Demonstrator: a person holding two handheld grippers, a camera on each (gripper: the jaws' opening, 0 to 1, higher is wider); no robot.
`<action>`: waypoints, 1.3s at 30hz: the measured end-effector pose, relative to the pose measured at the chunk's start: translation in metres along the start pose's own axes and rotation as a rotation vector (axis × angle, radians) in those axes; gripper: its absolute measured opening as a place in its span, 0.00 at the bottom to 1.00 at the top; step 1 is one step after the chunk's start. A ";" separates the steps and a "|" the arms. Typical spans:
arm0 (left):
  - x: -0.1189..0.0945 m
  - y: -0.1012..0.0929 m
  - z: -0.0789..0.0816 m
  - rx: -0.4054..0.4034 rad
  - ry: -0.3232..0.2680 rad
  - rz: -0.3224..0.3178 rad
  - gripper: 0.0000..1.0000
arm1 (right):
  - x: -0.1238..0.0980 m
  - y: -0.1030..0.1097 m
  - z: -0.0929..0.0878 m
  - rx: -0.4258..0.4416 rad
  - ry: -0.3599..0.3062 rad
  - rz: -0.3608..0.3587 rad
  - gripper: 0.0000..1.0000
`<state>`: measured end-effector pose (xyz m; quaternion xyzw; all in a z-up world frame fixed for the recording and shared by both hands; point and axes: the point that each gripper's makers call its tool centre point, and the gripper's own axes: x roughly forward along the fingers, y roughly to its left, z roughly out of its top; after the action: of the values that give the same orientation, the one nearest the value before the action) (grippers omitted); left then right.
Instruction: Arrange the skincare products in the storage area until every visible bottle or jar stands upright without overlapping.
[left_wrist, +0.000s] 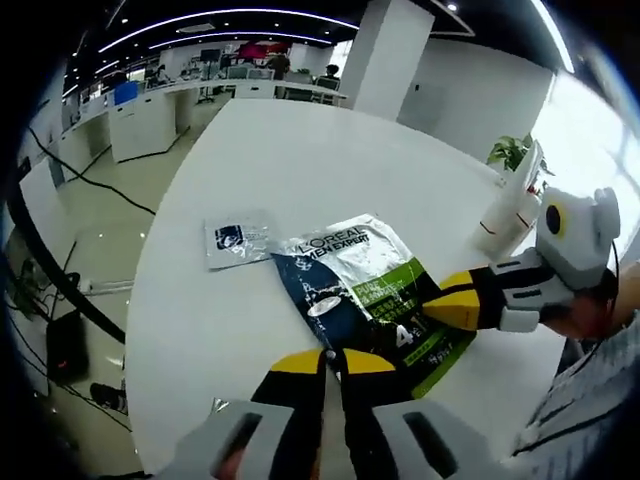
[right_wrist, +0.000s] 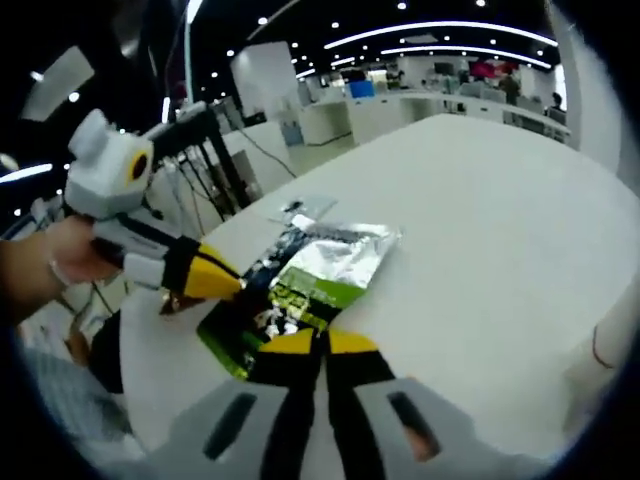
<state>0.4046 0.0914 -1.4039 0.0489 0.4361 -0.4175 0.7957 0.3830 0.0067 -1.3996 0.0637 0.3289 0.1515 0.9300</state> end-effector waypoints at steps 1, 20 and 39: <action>0.002 -0.019 -0.013 -0.081 0.083 -0.104 0.05 | 0.001 0.004 -0.001 0.008 -0.003 0.017 0.01; -0.008 -0.025 0.007 -0.020 -0.012 -0.047 0.02 | -0.012 0.000 -0.004 -0.145 0.030 -0.040 0.01; -0.011 -0.068 0.034 0.103 -0.055 -0.143 0.02 | -0.069 -0.025 0.012 0.071 -0.142 -0.071 0.01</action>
<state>0.3760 0.0398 -1.3553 0.0470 0.3942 -0.4963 0.7721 0.3459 -0.0398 -1.3548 0.0956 0.2695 0.1017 0.9528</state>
